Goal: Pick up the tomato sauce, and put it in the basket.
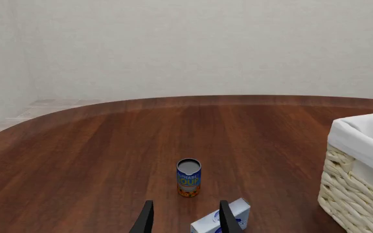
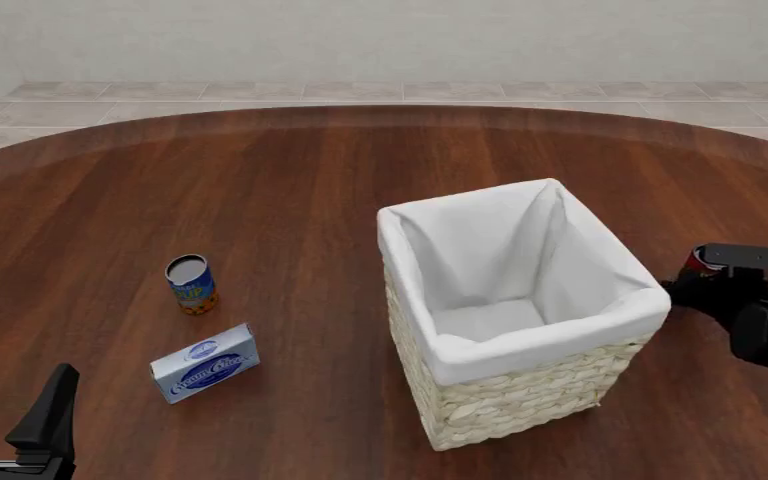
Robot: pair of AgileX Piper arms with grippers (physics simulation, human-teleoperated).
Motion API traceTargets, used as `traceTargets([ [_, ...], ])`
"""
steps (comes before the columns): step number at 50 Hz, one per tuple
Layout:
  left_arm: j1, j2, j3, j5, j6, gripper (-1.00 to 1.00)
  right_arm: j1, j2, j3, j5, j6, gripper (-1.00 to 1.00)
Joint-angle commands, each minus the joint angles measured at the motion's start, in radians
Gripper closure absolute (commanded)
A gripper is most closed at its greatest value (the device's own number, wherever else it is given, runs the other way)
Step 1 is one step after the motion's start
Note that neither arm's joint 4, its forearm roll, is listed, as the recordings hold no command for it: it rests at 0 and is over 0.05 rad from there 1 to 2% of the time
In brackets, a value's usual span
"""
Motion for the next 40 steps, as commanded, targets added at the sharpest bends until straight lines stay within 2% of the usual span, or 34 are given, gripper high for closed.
traceTargets([
  [1,0.0,0.0,0.0,0.0,0.0,-1.0,0.002,-0.1,0.011,0.045,0.007,1.0],
  [17,0.0,0.0,0.0,0.0,0.0,-1.0,0.05,-0.276,0.002,0.158,-0.004,1.0],
  [40,0.0,0.0,0.0,0.0,0.0,-1.0,0.131,-0.446,-0.001,0.284,-0.014,1.0],
])
